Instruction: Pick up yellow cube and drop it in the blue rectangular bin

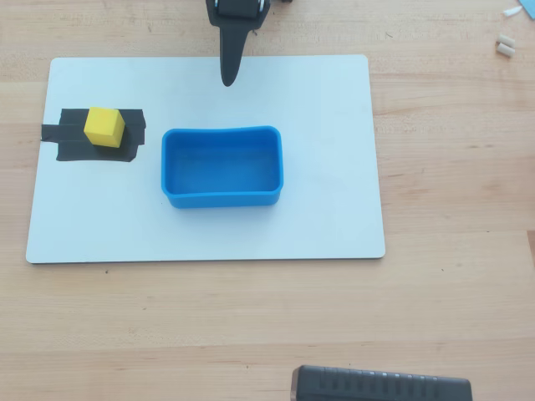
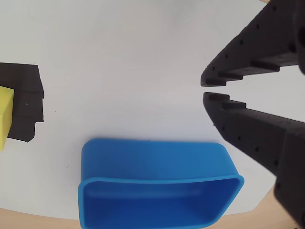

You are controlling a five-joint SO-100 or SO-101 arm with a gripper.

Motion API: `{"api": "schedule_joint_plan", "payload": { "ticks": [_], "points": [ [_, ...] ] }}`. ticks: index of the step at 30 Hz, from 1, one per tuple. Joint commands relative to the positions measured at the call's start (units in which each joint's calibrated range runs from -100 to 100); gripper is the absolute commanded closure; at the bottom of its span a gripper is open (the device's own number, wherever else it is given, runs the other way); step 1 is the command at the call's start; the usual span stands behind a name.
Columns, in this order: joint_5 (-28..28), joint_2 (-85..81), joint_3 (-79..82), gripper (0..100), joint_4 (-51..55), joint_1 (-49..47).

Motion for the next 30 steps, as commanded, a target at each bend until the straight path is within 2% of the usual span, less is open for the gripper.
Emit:
{"api": "schedule_joint_plan", "payload": {
  "ticks": [1,12,16,22,30],
  "points": [
    [0.15,-1.26,0.1,100,0.36,0.79],
    [0.0,-1.26,-0.08,100,0.44,1.82],
    [0.1,-1.16,-6.35,100,2.92,0.27],
    [0.15,14.16,-20.8,100,2.67,0.7],
    [3.71,35.72,-39.17,100,4.57,9.62]
  ]
}}
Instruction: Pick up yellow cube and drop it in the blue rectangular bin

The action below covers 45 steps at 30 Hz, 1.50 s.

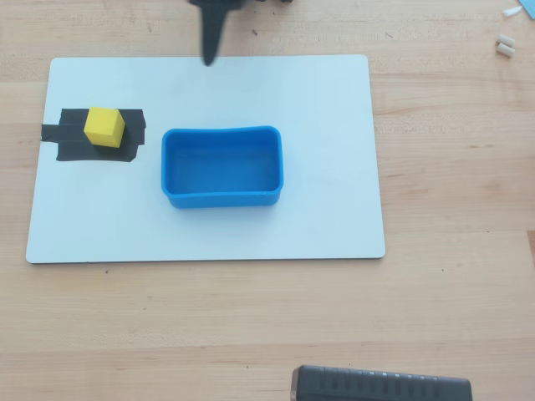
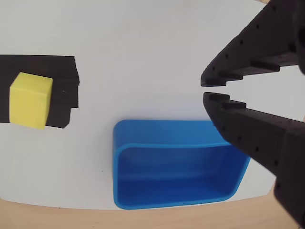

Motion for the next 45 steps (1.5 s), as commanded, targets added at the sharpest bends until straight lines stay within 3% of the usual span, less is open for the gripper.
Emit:
{"api": "schedule_joint_plan", "payload": {
  "ticks": [1,10,18,22,31,36,45],
  "points": [
    [2.3,12.26,-13.79,100,0.69,5.77],
    [7.47,33.35,-29.24,100,-0.97,15.54],
    [8.45,53.97,-42.88,100,-2.12,19.32],
    [8.55,56.11,-43.79,99,-3.2,19.66],
    [8.25,57.5,-43.88,72,-4.85,20.26],
    [8.21,61.03,-44.51,64,-6.66,20.17],
    [8.21,65.3,-47.79,61,-6.99,20.95]
  ]
}}
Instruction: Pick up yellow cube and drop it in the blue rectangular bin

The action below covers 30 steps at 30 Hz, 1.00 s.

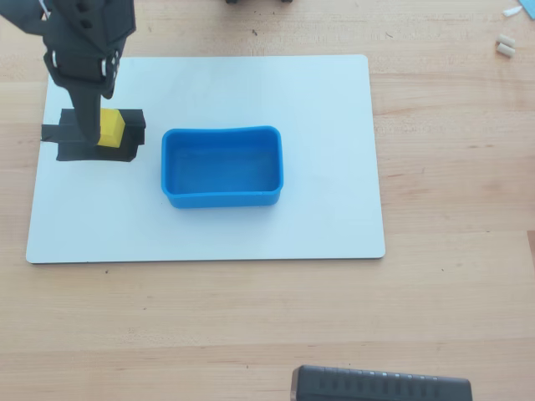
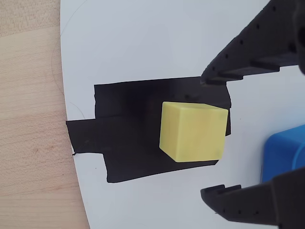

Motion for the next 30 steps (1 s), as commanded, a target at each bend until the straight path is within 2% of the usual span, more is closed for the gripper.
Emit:
{"api": "schedule_joint_plan", "payload": {
  "ticks": [1,14,21,25,30],
  "points": [
    [0.1,1.05,-5.0,61,-0.63,0.61],
    [0.15,7.0,-5.0,65,-3.36,0.35],
    [0.1,7.93,-5.0,73,-4.6,0.95],
    [0.05,7.93,-4.73,83,-4.6,0.87],
    [-0.44,7.09,-5.18,84,-2.53,1.04]
  ]
}}
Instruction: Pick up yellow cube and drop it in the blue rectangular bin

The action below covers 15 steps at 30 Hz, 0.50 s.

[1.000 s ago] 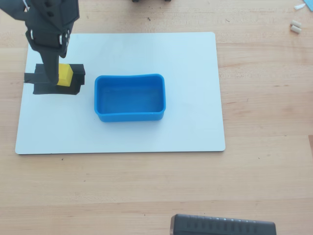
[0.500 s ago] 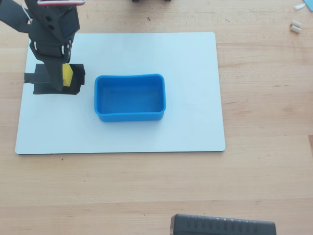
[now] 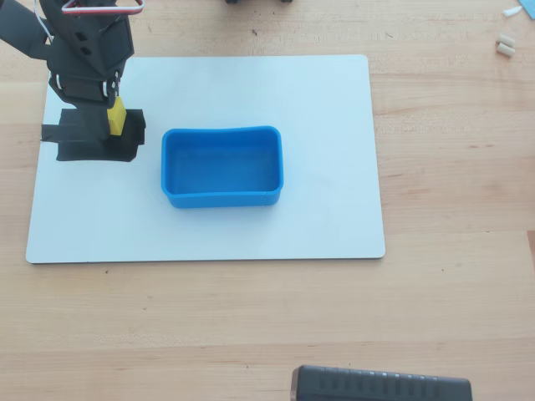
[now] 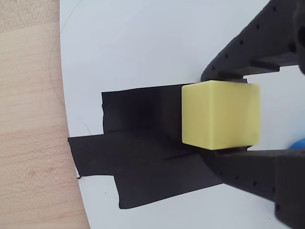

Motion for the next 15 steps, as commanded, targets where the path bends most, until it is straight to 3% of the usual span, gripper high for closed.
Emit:
{"api": "schedule_joint_plan", "payload": {
  "ticks": [1,15],
  "points": [
    [-0.59,-1.45,-5.03,84,2.94,0.48],
    [-5.76,-20.3,-9.67,84,21.93,-9.3]
  ]
}}
